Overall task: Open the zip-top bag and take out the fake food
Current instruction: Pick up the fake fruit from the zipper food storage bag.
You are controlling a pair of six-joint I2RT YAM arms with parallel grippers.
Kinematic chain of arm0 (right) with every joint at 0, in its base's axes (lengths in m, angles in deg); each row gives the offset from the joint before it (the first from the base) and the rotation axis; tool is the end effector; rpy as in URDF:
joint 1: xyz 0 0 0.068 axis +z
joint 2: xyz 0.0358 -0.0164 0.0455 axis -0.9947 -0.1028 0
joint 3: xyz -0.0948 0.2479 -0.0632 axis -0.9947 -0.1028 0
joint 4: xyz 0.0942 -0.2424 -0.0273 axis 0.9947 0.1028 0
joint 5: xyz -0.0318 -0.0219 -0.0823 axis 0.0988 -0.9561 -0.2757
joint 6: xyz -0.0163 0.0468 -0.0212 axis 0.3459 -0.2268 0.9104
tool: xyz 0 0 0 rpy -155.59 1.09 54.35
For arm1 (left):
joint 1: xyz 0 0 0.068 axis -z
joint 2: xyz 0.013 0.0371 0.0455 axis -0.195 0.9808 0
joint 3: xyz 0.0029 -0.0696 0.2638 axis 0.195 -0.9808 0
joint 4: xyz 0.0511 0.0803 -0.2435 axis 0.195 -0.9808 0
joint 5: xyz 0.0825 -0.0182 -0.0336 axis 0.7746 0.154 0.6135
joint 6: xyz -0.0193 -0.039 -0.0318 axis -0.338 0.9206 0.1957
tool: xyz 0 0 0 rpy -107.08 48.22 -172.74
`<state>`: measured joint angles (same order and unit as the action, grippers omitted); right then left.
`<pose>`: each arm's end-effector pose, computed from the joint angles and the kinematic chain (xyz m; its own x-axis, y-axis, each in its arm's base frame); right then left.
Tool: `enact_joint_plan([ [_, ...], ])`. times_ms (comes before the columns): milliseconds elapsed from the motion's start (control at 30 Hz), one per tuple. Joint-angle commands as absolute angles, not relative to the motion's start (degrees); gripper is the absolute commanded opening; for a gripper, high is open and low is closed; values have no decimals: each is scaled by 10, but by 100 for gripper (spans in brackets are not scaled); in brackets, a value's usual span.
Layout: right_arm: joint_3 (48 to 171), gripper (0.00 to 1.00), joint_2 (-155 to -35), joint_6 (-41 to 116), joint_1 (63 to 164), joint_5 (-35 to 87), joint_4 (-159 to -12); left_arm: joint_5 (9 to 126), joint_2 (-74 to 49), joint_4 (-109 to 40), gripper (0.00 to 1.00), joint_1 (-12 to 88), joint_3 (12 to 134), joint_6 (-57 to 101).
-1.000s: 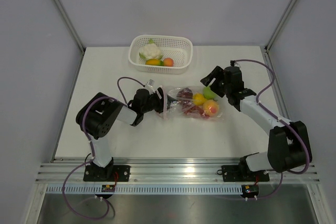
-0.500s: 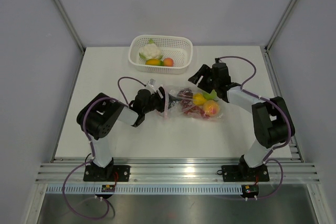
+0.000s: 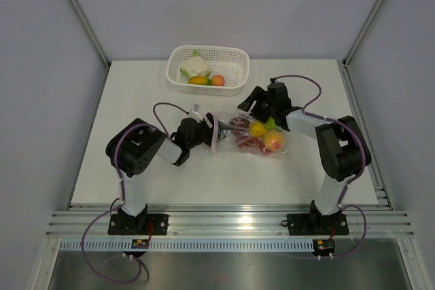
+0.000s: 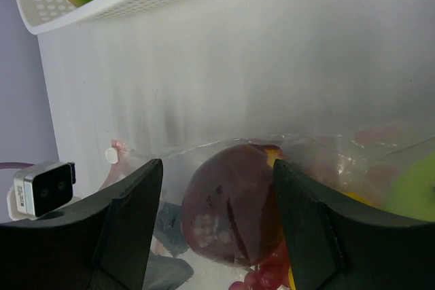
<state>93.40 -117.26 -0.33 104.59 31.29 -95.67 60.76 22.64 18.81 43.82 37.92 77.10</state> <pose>0.3621 0.1436 0.1828 -0.7332 0.4598 -0.5010 0.0084 0.7428 0.6694 0.2835 -0.1921 0.1099 -0.7700 -0.5583 -0.3088 0.0522 0.4272 -0.9027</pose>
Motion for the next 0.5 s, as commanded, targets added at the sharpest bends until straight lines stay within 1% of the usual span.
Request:
enact_joint_plan([
  [0, 951, 73, -1172, -10, 1055, 320, -982, 636, 242, 243, 73, 446, 397, 780],
  [33, 950, 73, -1170, -10, 1056, 320, -984, 637, 244, 245, 74, 447, 398, 783],
  [67, 951, 73, -1169, -10, 1055, 322, -982, 637, 244, 246, 78, 447, 400, 785],
  [133, 950, 72, -1164, -6, 1055, 316, -978, 644, 240, 244, 82, 448, 399, 781],
  [233, 957, 72, -1168, -2, 1056, 323, -979, 642, 234, 243, 85, 447, 402, 776],
  [267, 963, 72, -1173, 2, 1055, 329, -965, 642, 233, 243, 89, 446, 402, 773],
  [367, 993, 74, -1185, 27, 1056, 335, -935, 637, 225, 226, 90, 446, 412, 766],
  [433, 995, 74, -1186, 32, 1055, 337, -933, 633, 225, 211, 99, 446, 424, 765],
  [467, 997, 74, -1186, 35, 1055, 342, -932, 633, 225, 208, 99, 447, 427, 763],
])
